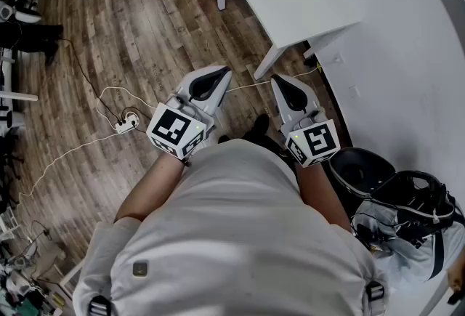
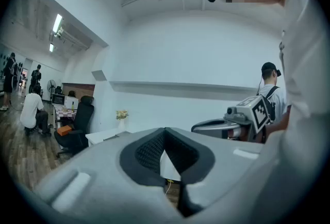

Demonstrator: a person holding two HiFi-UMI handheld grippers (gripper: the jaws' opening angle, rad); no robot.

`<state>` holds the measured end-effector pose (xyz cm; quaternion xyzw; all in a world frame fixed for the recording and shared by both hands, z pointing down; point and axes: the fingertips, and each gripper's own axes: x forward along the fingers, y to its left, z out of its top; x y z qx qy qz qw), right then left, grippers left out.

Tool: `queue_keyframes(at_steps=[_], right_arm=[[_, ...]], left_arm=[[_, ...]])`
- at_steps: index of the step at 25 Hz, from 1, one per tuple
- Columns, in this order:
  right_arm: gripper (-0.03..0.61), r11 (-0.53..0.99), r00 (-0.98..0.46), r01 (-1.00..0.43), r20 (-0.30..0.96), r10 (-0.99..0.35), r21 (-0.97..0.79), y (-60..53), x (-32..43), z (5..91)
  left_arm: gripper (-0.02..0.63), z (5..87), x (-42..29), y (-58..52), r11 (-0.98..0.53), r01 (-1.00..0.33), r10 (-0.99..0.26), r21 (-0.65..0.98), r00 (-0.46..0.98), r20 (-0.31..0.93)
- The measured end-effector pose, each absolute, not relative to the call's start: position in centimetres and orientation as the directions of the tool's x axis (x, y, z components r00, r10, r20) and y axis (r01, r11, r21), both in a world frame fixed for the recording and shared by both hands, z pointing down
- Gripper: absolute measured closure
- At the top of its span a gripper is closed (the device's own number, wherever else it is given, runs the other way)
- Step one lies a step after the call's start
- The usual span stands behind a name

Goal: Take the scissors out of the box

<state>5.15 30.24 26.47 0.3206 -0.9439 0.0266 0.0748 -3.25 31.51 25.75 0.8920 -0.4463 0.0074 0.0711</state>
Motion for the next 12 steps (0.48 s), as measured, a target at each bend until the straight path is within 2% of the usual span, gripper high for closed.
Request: queue_keyframes(at_steps=[12], right_arm=[[0.568,0.801,-0.793,-0.598,0.173,-0.585,-0.031,26.9,6.8,27.7]], left_arm=[[0.612,26.8,-1.8,28.2,-0.576,-0.806,-0.801,0.137,0.589,0.104]])
